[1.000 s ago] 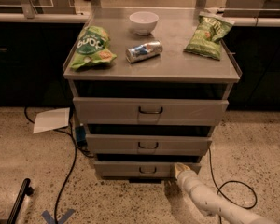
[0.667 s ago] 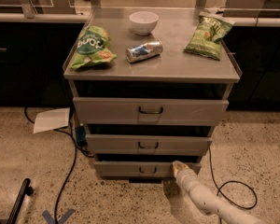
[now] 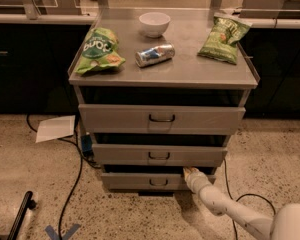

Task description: Open bottom drawer

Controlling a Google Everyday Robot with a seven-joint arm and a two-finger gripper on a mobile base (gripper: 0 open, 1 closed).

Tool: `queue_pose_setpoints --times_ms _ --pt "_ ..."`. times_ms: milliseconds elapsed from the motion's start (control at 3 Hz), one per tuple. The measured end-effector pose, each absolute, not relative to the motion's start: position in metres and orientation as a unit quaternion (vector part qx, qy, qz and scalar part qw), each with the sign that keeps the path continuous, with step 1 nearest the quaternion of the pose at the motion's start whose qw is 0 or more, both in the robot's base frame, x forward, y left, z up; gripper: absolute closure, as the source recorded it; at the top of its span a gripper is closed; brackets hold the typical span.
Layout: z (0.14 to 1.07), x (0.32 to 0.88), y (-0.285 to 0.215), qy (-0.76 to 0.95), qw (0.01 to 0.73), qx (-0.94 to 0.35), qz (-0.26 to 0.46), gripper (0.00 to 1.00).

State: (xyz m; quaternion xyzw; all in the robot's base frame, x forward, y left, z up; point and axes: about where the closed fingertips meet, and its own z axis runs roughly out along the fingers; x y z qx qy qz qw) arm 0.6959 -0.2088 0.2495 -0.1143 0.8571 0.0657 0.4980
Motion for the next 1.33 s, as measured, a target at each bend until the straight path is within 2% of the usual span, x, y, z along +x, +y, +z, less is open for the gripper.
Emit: queue_pose_setpoints --times_ms 1333 --pt "0.217 0.72 -0.229 0.875 0.477 -0.08 0.029 1.0"
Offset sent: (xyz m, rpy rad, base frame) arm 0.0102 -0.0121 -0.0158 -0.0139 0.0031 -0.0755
